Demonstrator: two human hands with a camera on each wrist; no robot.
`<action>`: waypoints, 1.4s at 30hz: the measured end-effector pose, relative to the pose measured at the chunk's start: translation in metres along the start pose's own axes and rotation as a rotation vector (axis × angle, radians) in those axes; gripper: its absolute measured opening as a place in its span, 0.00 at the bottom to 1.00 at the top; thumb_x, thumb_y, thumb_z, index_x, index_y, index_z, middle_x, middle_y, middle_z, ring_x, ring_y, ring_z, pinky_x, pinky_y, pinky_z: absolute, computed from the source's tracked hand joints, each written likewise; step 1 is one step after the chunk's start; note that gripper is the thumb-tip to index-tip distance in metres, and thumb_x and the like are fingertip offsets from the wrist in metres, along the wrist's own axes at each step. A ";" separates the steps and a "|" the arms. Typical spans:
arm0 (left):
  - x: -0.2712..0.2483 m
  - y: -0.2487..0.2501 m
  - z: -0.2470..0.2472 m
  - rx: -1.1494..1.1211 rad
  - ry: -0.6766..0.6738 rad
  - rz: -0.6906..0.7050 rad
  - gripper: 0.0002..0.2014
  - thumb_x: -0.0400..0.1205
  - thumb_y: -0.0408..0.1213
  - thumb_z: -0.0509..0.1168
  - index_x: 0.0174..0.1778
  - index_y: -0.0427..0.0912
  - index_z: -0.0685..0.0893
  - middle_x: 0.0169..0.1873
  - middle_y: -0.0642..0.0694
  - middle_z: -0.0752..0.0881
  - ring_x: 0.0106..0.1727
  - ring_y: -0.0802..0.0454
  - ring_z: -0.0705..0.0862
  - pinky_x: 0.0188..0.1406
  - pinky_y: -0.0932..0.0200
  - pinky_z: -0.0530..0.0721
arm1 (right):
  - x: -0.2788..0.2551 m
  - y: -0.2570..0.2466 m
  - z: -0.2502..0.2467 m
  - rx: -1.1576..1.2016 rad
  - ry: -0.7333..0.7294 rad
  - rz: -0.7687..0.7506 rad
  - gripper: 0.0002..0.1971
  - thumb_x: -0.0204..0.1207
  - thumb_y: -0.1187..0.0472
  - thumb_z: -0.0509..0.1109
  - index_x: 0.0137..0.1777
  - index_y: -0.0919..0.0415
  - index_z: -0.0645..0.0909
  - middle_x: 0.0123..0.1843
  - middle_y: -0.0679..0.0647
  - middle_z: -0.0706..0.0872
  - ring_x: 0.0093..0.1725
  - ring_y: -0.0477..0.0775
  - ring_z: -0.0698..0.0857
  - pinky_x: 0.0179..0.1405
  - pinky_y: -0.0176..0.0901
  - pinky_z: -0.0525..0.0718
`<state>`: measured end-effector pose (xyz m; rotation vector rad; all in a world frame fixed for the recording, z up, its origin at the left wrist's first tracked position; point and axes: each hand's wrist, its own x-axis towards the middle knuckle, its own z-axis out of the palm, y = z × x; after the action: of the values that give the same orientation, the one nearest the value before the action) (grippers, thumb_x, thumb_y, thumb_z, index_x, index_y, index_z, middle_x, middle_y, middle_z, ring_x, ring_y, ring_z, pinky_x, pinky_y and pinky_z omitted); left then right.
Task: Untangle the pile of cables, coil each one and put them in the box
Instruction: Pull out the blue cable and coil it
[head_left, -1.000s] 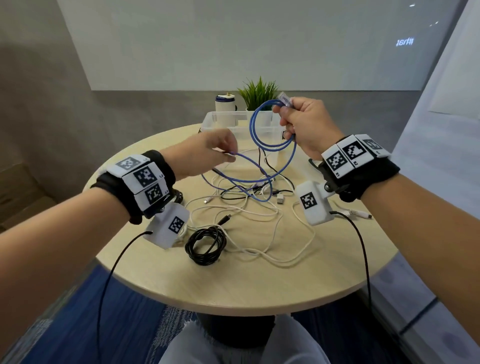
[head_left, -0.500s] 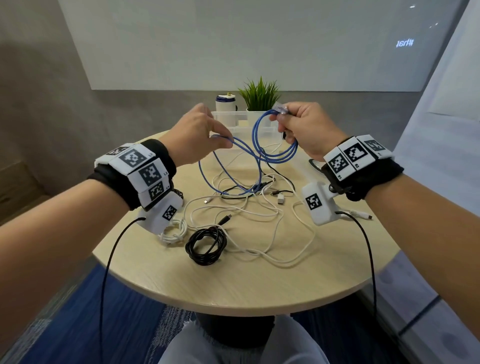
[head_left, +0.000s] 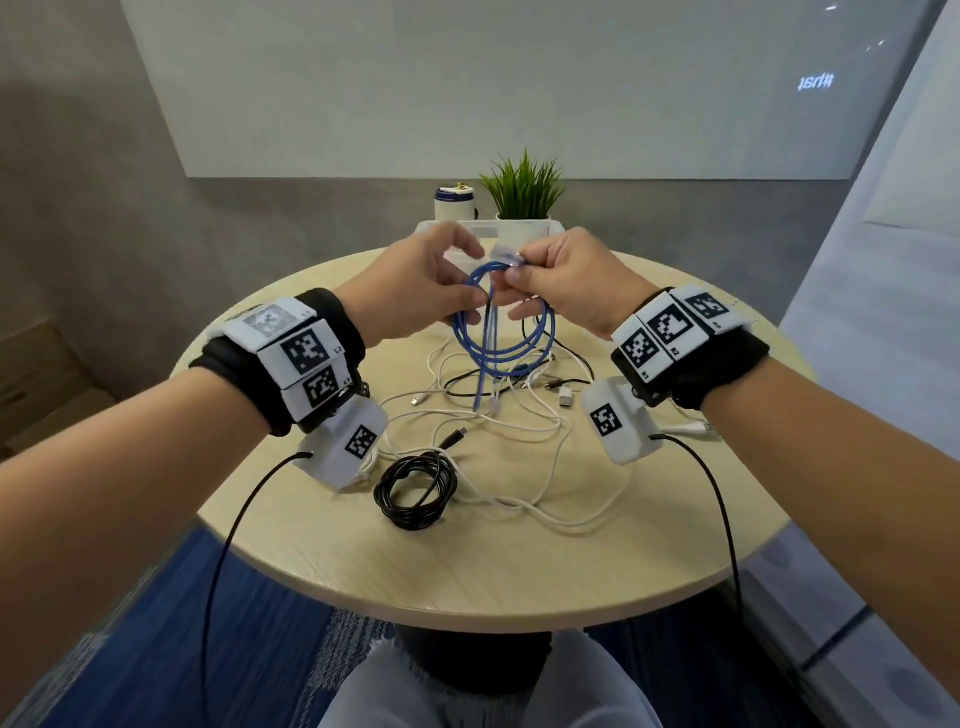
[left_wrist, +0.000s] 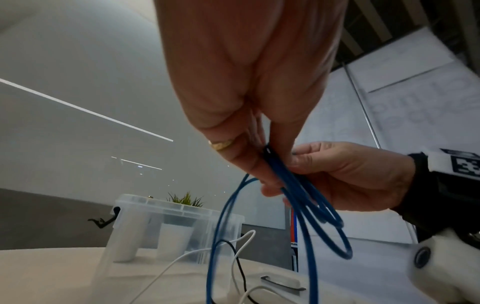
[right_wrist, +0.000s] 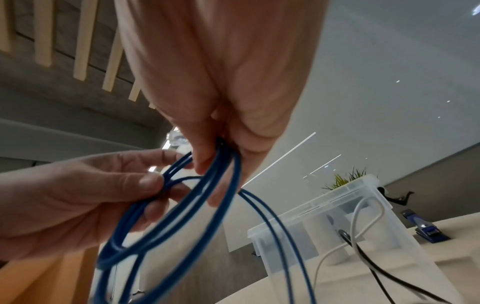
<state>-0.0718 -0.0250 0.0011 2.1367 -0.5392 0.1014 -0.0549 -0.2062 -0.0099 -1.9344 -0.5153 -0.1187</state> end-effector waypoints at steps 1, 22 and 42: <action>0.001 -0.002 0.001 0.021 0.003 -0.009 0.14 0.79 0.31 0.70 0.57 0.42 0.74 0.38 0.41 0.90 0.36 0.48 0.86 0.43 0.54 0.86 | -0.001 0.000 0.001 -0.045 0.009 -0.008 0.07 0.81 0.70 0.64 0.50 0.66 0.84 0.43 0.59 0.86 0.38 0.45 0.88 0.42 0.40 0.90; 0.004 -0.004 0.009 0.009 0.038 0.017 0.12 0.89 0.36 0.48 0.42 0.45 0.74 0.29 0.47 0.70 0.31 0.52 0.68 0.32 0.56 0.69 | -0.003 -0.006 -0.002 -0.118 -0.167 0.011 0.09 0.85 0.64 0.59 0.44 0.58 0.78 0.37 0.53 0.82 0.34 0.41 0.84 0.38 0.29 0.83; 0.003 -0.003 0.011 0.107 0.109 0.019 0.07 0.85 0.37 0.59 0.54 0.46 0.81 0.30 0.53 0.74 0.28 0.60 0.70 0.22 0.76 0.68 | -0.001 -0.002 -0.010 0.219 0.095 0.107 0.10 0.86 0.67 0.56 0.44 0.61 0.75 0.35 0.58 0.81 0.36 0.58 0.88 0.47 0.56 0.89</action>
<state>-0.0690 -0.0334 -0.0074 2.2151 -0.5006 0.2608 -0.0554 -0.2151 -0.0042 -1.7294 -0.3465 -0.0813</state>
